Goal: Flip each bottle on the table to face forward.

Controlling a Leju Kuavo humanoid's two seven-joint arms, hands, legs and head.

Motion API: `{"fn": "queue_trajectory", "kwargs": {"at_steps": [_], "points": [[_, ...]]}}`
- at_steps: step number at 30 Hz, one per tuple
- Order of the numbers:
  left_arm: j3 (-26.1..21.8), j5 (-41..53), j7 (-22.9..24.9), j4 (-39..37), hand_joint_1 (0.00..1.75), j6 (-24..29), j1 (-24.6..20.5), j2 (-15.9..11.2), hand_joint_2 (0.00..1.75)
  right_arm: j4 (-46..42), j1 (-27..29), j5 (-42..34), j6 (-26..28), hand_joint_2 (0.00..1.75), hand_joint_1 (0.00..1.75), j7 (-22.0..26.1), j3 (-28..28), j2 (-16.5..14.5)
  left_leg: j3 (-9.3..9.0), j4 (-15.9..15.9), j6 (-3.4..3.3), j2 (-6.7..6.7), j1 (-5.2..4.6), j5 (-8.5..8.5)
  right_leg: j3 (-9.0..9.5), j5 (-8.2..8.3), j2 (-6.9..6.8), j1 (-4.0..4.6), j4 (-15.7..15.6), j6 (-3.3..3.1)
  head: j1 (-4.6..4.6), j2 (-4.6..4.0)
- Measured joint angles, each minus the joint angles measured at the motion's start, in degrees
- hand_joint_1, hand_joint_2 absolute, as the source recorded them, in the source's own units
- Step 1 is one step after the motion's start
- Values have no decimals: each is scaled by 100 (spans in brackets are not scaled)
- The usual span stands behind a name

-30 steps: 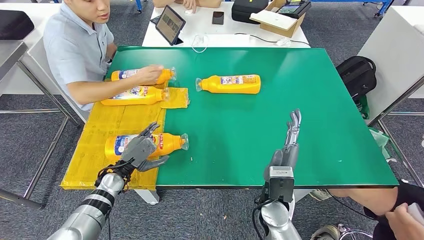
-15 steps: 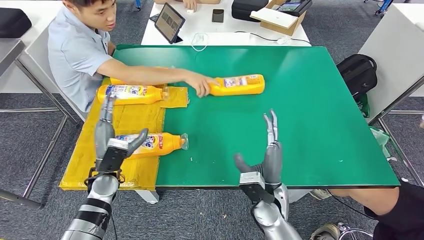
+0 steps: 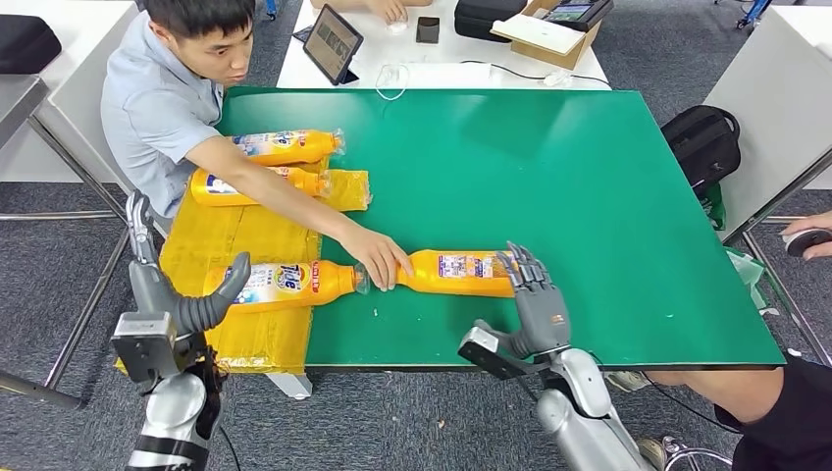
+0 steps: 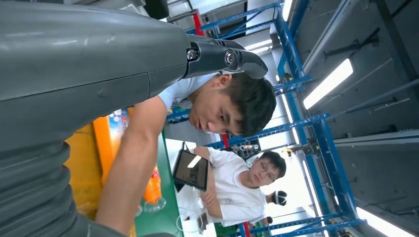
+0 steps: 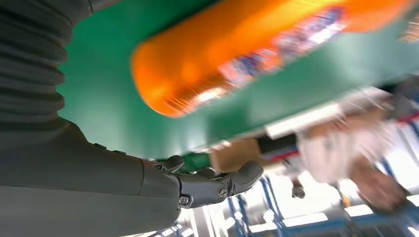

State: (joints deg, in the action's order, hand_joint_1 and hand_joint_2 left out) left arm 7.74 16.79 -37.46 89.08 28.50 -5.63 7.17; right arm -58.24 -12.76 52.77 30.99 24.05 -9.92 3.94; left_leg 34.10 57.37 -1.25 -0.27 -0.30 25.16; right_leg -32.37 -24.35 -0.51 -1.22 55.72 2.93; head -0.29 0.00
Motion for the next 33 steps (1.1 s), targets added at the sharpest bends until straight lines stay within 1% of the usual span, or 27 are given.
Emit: {"fn": "queue_trajectory", "kwargs": {"at_steps": [3,7,12,18,23,27,33], "points": [[80,53,32,210,0,-2,161,20,175,235,-67,89,-141,175,0,-82,54,70,3,0,0,1,0,0,-4,0,0,1,0,0,0,0],[202,191,46,307,0,77,193,31,175,577,-235,174,-260,175,0,-118,52,66,5,-1,1,3,2,-1,-5,1,2,2,1,0,-1,0],[333,180,97,294,0,54,71,43,175,1121,-709,215,-234,175,0,-16,13,-84,4,0,2,6,3,-5,-5,2,4,2,3,0,1,0],[454,116,134,127,0,10,-143,61,175,1646,-1306,341,-219,175,0,6,-204,-331,5,1,2,6,2,-5,-7,3,4,2,4,0,1,0],[507,8,237,-50,0,-99,-299,80,175,2075,-1767,553,-313,175,0,-316,-426,-468,5,1,2,6,2,-5,-8,2,4,2,3,0,1,0],[506,-54,438,-152,0,-208,-326,77,175,2406,-1997,660,-762,175,0,-747,-573,-535,6,1,2,4,2,-5,-8,2,3,2,3,0,0,0],[487,36,662,-176,0,-314,-243,40,175,2661,-2097,780,-1391,175,0,-1292,-773,-557,9,1,2,5,2,-4,-9,2,3,2,3,1,1,0]]}}
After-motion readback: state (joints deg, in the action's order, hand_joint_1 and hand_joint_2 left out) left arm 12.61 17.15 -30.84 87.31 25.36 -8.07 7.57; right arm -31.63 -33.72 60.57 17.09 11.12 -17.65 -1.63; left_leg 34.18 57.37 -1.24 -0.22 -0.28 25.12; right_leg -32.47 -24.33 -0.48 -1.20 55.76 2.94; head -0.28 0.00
